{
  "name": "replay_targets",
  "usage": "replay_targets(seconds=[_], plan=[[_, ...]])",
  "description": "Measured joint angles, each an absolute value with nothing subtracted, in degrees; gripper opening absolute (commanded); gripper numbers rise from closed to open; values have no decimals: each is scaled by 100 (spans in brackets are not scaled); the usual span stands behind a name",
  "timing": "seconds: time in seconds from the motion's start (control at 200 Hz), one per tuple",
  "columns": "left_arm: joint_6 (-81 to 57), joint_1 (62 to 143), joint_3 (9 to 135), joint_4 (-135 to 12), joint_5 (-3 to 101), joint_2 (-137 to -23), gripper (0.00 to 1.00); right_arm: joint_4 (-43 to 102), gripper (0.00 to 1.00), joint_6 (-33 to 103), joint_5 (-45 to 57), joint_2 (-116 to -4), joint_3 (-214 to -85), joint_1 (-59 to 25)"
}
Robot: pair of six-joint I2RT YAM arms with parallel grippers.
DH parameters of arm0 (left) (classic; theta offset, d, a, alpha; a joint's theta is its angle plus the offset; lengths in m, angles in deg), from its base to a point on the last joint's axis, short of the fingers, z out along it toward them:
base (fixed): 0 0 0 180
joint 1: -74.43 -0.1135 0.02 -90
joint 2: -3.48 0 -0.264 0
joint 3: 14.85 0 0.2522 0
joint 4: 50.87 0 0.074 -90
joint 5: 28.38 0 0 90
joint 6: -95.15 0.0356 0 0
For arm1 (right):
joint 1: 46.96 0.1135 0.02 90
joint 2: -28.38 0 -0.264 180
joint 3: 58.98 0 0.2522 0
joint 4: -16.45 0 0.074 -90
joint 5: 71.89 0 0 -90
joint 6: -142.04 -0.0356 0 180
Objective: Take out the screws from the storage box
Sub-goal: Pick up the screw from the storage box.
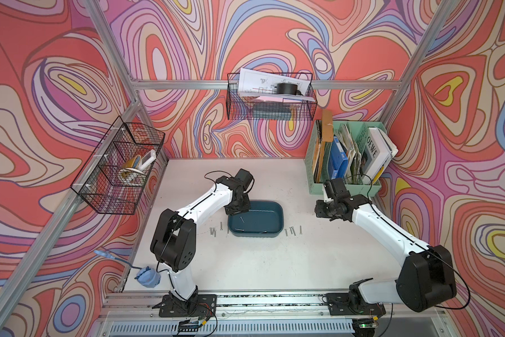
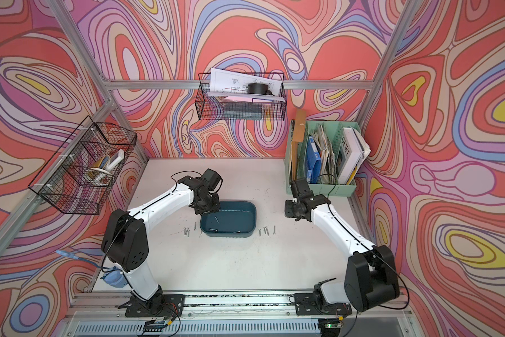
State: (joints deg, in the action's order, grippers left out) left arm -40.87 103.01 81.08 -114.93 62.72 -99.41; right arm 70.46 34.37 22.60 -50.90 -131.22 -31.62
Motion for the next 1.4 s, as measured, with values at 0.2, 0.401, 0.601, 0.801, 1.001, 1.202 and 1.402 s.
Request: replay_targets(seconds=[0.2,0.401,0.601,0.801,1.001,1.202,1.402], plan=[[-4146,10301,7839,-11397,6274,-9998,38,7050,43,3430,2263,-5090,-13122,-3162],[-4190,10301,7732,-11248,6290,-10061,36,7026,44,3413,2263,-5047,-13071,-3162],[-4190,10301,7754,-11126,6305,-10389,35,7006,43,3413,2258,-5040,-12973,-3162],[-4190,10301,7828,-11008,6301,-10560,33,7004,43,3415,2258,-5022,-12960,-3162],[-4188,10314,8064,-10927,6316,-10861,33,7028,44,3413,2276,-4891,-12875,-3162],[-4192,10329,8064,-10925,6331,-10925,31,7048,44,3413,2280,-4887,-12875,-3162],[-4229,10329,8064,-10918,6331,-11067,28,7050,43,3413,2282,-4887,-12875,-3162]])
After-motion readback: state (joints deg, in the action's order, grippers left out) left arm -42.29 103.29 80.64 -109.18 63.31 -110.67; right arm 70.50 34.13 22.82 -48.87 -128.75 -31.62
